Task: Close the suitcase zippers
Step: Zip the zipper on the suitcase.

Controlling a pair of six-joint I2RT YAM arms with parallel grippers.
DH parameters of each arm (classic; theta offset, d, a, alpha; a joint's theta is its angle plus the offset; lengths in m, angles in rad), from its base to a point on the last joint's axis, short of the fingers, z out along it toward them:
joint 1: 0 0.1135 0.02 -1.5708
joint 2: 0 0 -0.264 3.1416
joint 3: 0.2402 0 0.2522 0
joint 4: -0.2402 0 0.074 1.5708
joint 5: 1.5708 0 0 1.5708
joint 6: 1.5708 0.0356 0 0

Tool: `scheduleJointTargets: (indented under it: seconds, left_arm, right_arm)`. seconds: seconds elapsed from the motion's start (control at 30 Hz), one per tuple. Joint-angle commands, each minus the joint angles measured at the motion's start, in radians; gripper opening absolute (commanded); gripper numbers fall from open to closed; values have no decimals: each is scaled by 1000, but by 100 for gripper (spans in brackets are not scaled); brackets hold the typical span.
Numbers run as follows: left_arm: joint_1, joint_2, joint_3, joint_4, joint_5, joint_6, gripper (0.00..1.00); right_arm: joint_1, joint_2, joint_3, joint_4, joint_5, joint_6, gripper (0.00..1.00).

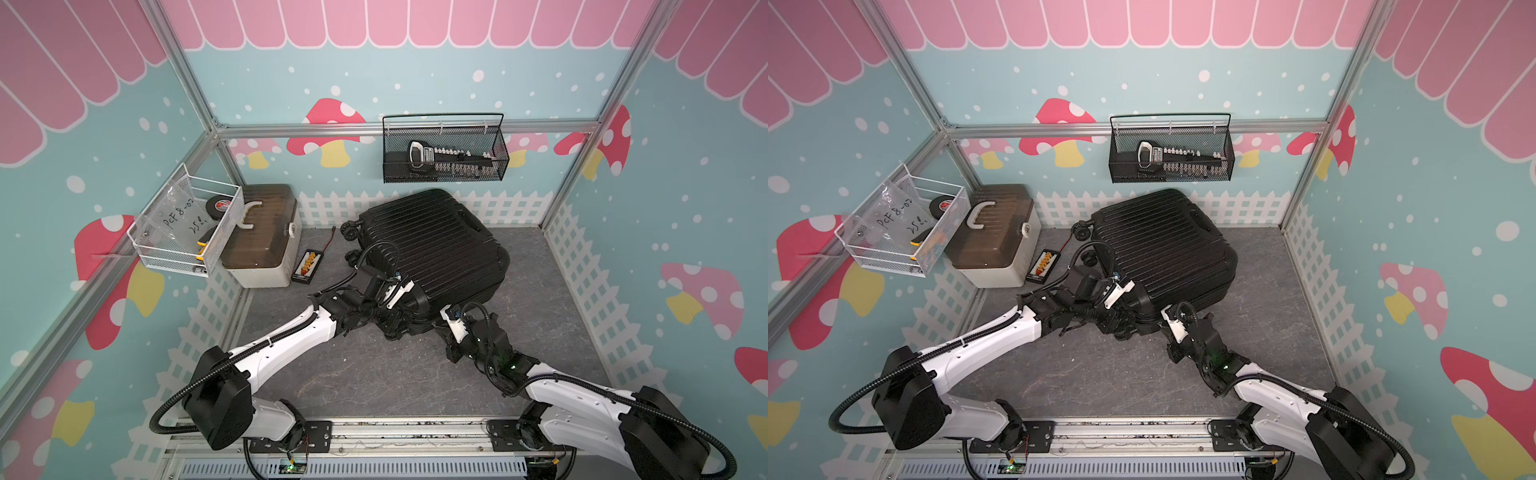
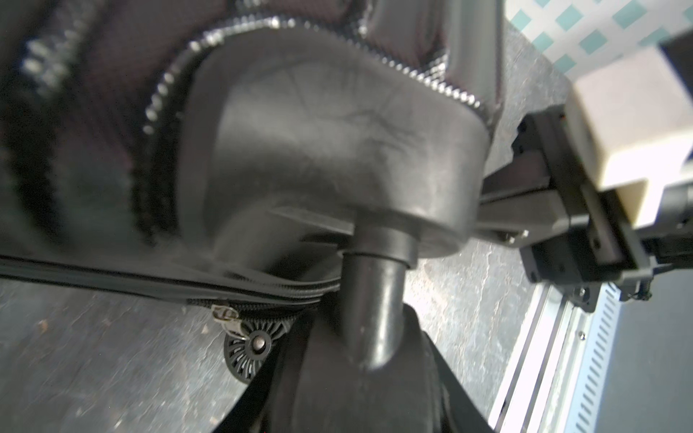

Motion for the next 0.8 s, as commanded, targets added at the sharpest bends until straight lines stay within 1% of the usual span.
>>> scheduleJointTargets:
  seconds: [0.0,0.17,0.3,0.53,0.67,0.77]
  left_arm:
    - [-10,36,42,162,-48,-84,15]
    - [-35,53,41,209,-17,-92,15]
    - [-56,77,45,240,28,-98,15]
    - [-97,124,67,256,95,-94,14]
    - [-125,135,76,261,115,-68,14]
    - [-132,131,77,263,136,-63,16]
  right_arm:
    - [46,10,1,46,-134,-10,0]
    - [74,38,10,71,-151,-14,0]
    - [96,67,19,87,-162,-18,0]
    - [127,74,18,114,-157,-16,0]
    - [134,67,11,112,-131,-12,0]
    - [137,51,-4,105,-76,1,0]
